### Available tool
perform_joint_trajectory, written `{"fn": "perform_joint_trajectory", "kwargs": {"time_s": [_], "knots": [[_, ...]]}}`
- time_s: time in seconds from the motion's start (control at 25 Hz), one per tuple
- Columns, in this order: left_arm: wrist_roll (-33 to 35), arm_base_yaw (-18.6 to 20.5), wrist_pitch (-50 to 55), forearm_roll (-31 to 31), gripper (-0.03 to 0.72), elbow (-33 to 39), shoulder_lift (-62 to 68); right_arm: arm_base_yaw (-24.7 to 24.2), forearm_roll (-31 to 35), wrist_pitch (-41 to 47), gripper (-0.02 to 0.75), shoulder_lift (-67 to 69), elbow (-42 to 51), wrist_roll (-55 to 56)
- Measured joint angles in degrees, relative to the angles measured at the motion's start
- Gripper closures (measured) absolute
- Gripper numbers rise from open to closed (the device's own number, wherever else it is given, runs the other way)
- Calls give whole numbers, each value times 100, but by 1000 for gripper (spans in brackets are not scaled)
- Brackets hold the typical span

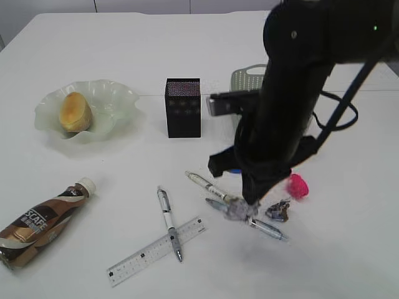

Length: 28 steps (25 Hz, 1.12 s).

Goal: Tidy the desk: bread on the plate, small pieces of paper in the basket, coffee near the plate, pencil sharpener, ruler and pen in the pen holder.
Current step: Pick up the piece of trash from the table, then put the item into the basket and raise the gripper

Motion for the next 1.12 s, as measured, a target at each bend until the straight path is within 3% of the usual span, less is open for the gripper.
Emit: {"fn": "perform_joint_trajectory", "kwargs": {"time_s": [0.44, 0.84, 1.12], "knots": [[0, 0, 0, 0, 114, 0, 0, -144, -1271, 161, 743, 0, -2162, 473], [0, 0, 0, 0, 118, 0, 0, -1068, -1501, -97, 743, 569, -3124, 594], [0, 0, 0, 0, 118, 0, 0, -1355, -1536, -381, 743, 1372, -3414, 656]]}}
